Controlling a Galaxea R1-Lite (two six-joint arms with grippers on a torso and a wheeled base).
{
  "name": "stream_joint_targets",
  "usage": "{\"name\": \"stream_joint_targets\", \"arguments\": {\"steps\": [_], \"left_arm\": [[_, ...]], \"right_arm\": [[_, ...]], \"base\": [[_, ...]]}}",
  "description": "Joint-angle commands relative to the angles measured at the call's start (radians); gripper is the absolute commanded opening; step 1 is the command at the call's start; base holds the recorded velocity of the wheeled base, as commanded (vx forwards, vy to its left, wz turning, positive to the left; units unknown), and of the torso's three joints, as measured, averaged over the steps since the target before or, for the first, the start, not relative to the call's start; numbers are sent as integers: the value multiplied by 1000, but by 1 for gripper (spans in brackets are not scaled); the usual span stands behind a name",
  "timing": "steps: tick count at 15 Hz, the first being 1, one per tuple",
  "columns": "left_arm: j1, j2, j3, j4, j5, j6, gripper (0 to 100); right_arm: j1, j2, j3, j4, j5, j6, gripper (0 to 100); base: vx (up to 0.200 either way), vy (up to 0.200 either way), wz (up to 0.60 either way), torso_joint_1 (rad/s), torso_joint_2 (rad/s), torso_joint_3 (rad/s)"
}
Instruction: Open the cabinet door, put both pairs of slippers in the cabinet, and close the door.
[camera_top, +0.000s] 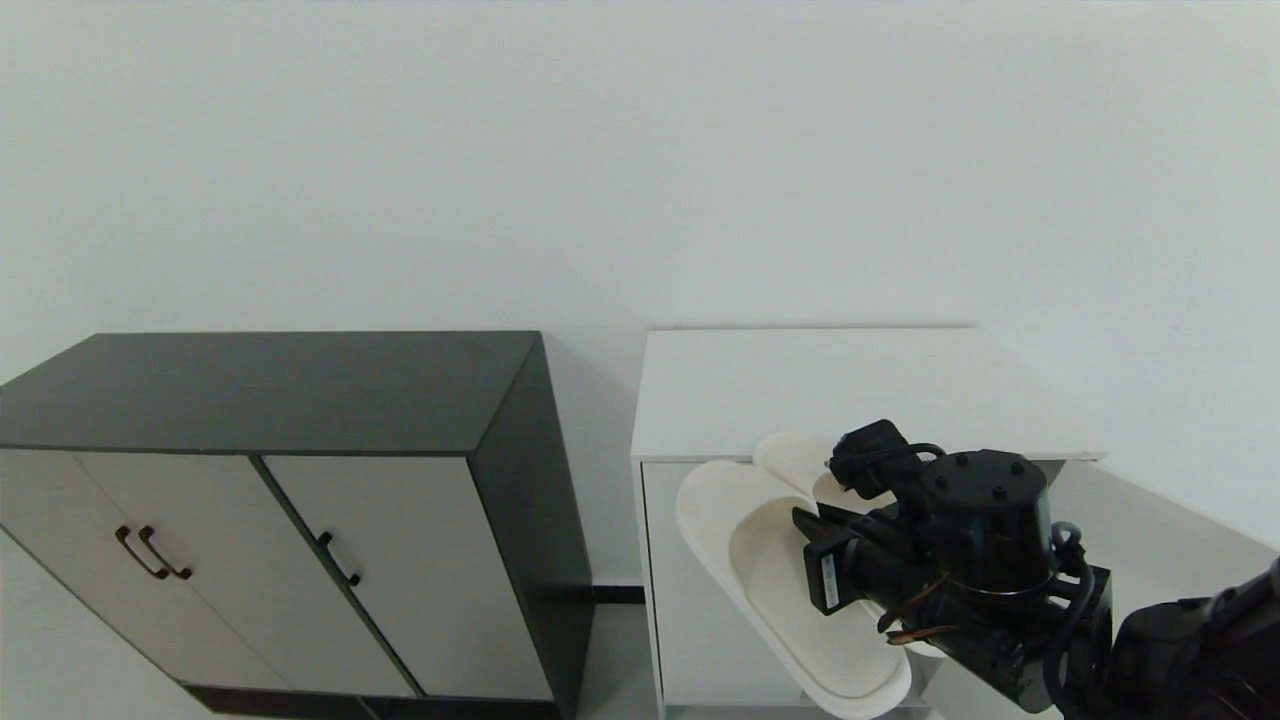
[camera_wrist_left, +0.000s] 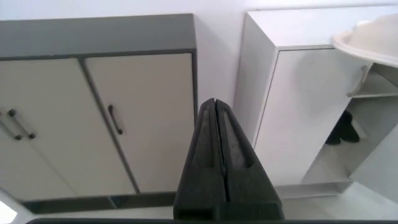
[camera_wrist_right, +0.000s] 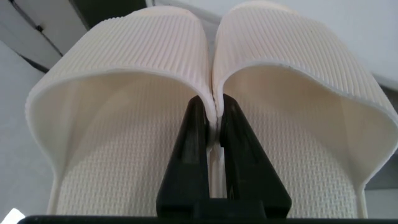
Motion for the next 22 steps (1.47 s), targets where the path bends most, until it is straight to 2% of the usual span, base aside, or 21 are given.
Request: {"name": "stream_joint_targets", "arguments": {"steps": [1,3,11,20,22], "left_arm": [[0,0,0,0,0,0,0],[0,0,0,0,0,-2,0],[0,0,0,0,1,-5,0],[0,0,0,0,9,-8,0],[0,0,0,0,9,-8,0]], "right_arm": [[0,9,0,0,0,0,0],[0,18,2,-14,-3,0,0],[0,62,29,-118,-40,-23,0],[0,52,52,-134,-66,-36,0],[0,52,52,-134,-66,-36,0]], "base": [[-200,0,0,-2,2,2],[-200,0,0,2,7,2],[0,0,0,0,0,0],[0,0,0,0,0,0],[0,-200,0,2,0,2]]}}
